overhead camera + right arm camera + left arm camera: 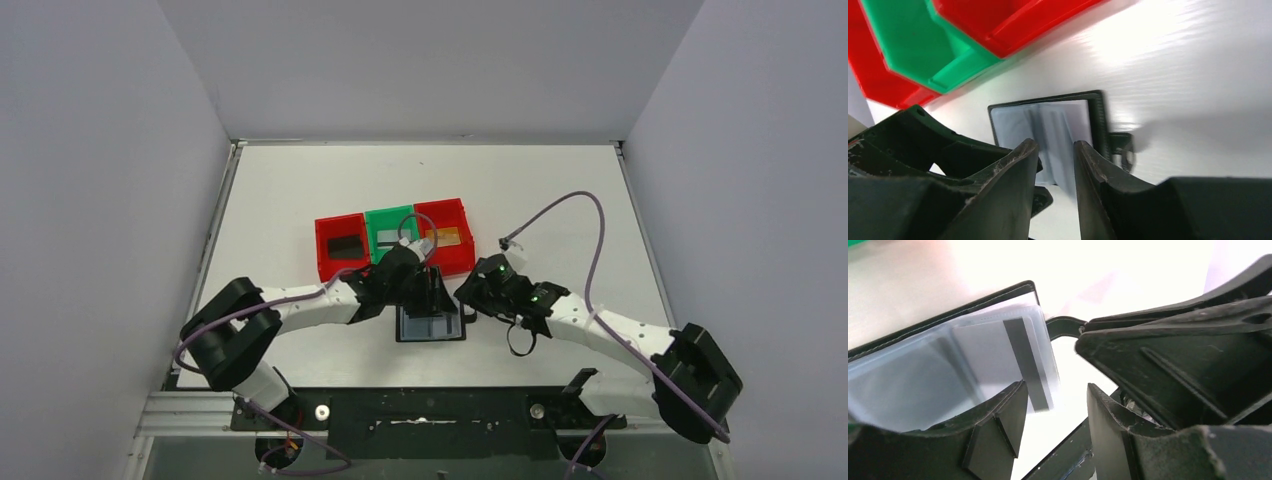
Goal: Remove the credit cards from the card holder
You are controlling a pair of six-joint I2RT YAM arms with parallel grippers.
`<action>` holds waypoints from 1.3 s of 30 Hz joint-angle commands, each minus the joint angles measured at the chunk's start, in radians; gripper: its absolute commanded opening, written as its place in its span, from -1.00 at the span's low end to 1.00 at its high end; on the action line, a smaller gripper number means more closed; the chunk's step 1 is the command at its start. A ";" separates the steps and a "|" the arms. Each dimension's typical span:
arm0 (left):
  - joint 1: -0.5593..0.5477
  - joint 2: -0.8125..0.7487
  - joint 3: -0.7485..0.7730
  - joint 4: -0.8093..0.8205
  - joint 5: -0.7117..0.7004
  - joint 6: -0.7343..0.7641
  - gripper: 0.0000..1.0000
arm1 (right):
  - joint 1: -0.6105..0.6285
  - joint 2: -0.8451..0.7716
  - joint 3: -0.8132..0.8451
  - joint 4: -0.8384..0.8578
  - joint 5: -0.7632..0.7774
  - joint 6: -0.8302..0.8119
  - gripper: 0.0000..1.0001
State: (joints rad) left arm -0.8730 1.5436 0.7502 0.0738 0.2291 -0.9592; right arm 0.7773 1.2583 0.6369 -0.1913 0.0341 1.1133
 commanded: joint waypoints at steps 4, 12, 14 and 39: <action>-0.024 0.054 0.110 0.009 -0.008 0.043 -0.18 | -0.022 -0.244 -0.106 -0.161 0.242 0.080 -0.29; 0.032 -0.151 0.022 -0.116 -0.215 0.018 -0.14 | -0.027 -0.323 -0.181 0.128 0.040 -0.041 -0.20; 0.043 -0.183 -0.009 -0.121 -0.223 0.010 -0.14 | -0.021 -0.267 -0.150 0.142 -0.005 -0.067 -0.28; 0.021 -0.083 0.019 -0.040 -0.047 0.037 -0.11 | 0.034 0.112 -0.024 -0.002 -0.032 -0.044 -0.54</action>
State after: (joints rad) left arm -0.8337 1.4250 0.6964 -0.0326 0.1310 -0.9543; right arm 0.8131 1.3800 0.5861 -0.1650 -0.0399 1.0599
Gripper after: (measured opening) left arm 0.441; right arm 0.228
